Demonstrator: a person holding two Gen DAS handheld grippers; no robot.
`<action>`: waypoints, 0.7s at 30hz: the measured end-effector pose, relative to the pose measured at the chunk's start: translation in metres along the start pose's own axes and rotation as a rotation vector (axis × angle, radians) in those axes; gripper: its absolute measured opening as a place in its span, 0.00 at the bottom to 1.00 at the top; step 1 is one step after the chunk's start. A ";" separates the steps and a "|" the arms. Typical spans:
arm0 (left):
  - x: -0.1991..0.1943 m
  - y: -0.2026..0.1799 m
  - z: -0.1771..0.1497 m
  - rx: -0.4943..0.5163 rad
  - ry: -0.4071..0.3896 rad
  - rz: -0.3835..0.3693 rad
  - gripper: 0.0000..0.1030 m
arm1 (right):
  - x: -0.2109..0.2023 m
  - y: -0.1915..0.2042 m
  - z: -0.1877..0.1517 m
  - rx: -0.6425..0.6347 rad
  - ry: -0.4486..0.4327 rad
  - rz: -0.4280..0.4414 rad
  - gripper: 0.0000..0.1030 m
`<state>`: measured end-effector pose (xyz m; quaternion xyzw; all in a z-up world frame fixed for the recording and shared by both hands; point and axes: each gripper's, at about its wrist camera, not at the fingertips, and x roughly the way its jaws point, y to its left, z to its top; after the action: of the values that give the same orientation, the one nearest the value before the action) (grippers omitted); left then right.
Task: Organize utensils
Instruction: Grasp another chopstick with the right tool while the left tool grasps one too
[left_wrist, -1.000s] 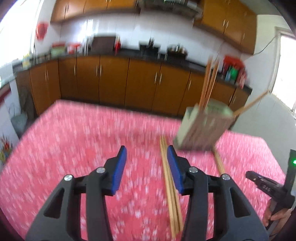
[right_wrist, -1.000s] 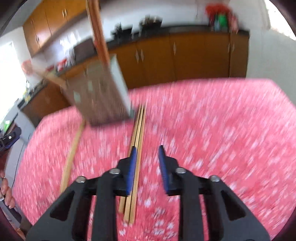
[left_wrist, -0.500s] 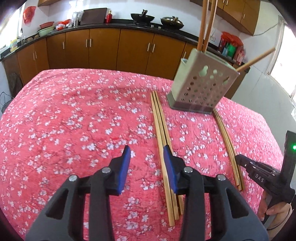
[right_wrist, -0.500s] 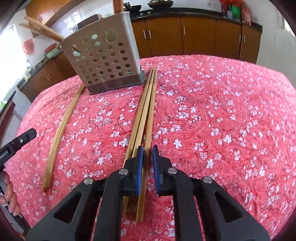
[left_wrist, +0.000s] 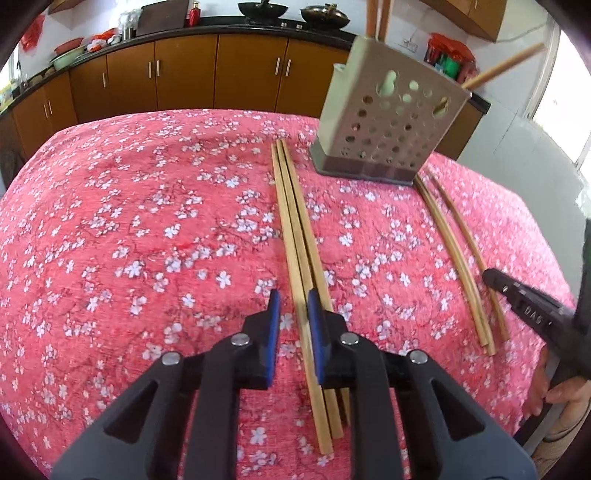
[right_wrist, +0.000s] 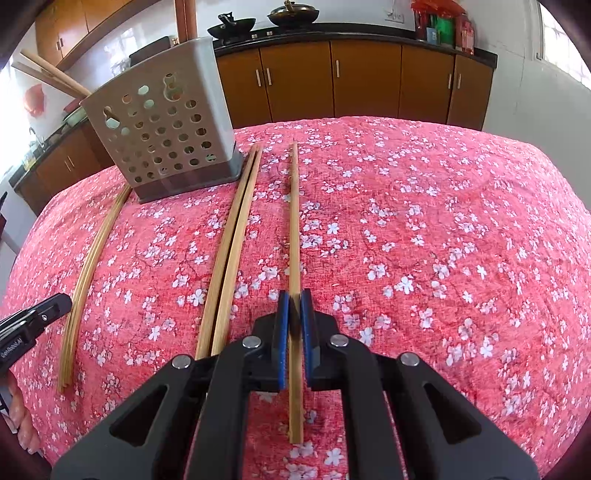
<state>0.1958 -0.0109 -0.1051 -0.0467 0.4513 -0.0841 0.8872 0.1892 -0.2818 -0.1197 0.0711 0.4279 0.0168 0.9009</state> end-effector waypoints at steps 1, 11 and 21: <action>0.000 -0.001 0.000 0.004 -0.006 0.005 0.16 | 0.000 0.000 0.000 0.000 0.001 0.001 0.07; 0.006 -0.005 -0.002 0.057 -0.006 0.072 0.16 | -0.006 0.003 -0.005 -0.012 -0.001 -0.008 0.08; 0.009 0.049 0.018 -0.033 -0.033 0.162 0.09 | -0.003 -0.010 0.000 -0.021 -0.032 -0.058 0.08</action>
<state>0.2209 0.0353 -0.1099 -0.0263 0.4404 -0.0040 0.8974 0.1869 -0.2915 -0.1193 0.0495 0.4150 -0.0061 0.9084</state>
